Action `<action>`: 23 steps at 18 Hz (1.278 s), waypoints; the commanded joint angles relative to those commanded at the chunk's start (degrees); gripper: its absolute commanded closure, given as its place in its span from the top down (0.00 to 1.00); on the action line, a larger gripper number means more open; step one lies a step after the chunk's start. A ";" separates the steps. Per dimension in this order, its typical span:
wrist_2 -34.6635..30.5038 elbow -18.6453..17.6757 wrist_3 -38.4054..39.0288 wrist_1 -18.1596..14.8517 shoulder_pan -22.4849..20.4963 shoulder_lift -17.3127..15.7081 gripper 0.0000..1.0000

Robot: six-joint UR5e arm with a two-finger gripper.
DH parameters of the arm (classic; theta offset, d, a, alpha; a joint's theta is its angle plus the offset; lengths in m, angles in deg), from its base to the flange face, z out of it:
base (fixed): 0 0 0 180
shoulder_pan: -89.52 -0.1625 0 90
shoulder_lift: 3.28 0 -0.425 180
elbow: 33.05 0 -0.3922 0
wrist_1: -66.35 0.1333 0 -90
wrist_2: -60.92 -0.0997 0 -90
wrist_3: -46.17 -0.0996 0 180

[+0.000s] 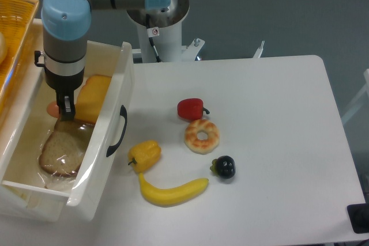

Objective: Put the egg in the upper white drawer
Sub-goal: 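Open the gripper to release the egg onto the wrapped bread, then raise the open gripper up out of the drawer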

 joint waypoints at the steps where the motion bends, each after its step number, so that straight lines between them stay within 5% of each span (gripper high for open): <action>1: -0.09 0.00 0.00 0.00 0.00 0.00 0.61; 12: 0.00 0.88 -0.09 0.44 -0.44 -0.53 0.65; 20: 1.14 2.20 0.17 0.44 -4.39 -4.13 0.69; 22: 1.93 2.20 0.35 0.35 -5.79 -5.18 0.75; 23: 1.93 2.20 0.44 0.35 -5.97 -5.53 0.86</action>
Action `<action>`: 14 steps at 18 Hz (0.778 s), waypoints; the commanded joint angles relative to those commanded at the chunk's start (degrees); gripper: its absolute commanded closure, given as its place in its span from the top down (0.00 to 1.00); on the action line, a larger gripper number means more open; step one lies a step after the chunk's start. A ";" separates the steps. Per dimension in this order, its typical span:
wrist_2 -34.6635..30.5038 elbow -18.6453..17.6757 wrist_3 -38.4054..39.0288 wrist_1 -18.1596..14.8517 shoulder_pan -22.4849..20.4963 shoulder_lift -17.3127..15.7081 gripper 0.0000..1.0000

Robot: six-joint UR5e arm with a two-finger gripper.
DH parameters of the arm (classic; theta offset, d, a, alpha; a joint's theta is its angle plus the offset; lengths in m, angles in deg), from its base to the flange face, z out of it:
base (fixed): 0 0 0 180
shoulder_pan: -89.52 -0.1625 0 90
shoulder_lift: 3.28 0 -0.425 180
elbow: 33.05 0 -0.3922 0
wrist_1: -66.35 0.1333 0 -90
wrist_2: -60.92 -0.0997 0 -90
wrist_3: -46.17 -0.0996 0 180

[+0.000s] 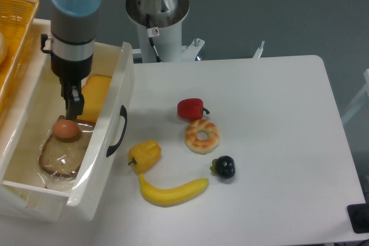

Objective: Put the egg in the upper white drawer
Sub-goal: 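Raise the open gripper up out of the drawer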

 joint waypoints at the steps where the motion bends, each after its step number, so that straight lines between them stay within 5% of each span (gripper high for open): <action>1: 0.09 0.00 0.00 0.00 -0.26 -0.18 0.91; 7: -0.35 -0.26 2.19 -0.17 -1.32 -0.97 1.00; 14: -1.49 -0.09 17.57 0.09 -3.69 -3.43 1.00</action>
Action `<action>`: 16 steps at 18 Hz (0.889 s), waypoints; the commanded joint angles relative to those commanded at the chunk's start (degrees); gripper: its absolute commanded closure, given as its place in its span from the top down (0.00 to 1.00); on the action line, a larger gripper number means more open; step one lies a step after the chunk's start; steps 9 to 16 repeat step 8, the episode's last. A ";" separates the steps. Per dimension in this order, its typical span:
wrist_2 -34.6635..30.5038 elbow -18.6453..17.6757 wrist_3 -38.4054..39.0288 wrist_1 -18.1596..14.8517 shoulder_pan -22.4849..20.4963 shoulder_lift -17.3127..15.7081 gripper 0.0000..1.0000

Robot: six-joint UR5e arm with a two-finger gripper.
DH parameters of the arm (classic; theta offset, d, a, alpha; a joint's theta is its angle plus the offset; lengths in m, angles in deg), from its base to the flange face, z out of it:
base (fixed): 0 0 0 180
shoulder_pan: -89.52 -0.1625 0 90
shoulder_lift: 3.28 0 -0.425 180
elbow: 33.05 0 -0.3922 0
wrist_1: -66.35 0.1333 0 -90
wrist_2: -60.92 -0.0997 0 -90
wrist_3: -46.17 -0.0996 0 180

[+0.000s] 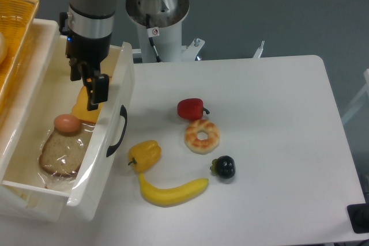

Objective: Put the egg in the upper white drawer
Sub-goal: 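Raise the open gripper up out of the drawer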

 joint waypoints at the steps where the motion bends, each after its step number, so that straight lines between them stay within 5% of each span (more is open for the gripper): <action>1: 0.00 0.09 0.09 0.26 -0.09 -0.44 1.00; 16: -1.49 0.09 -0.35 0.35 -2.90 -0.97 1.00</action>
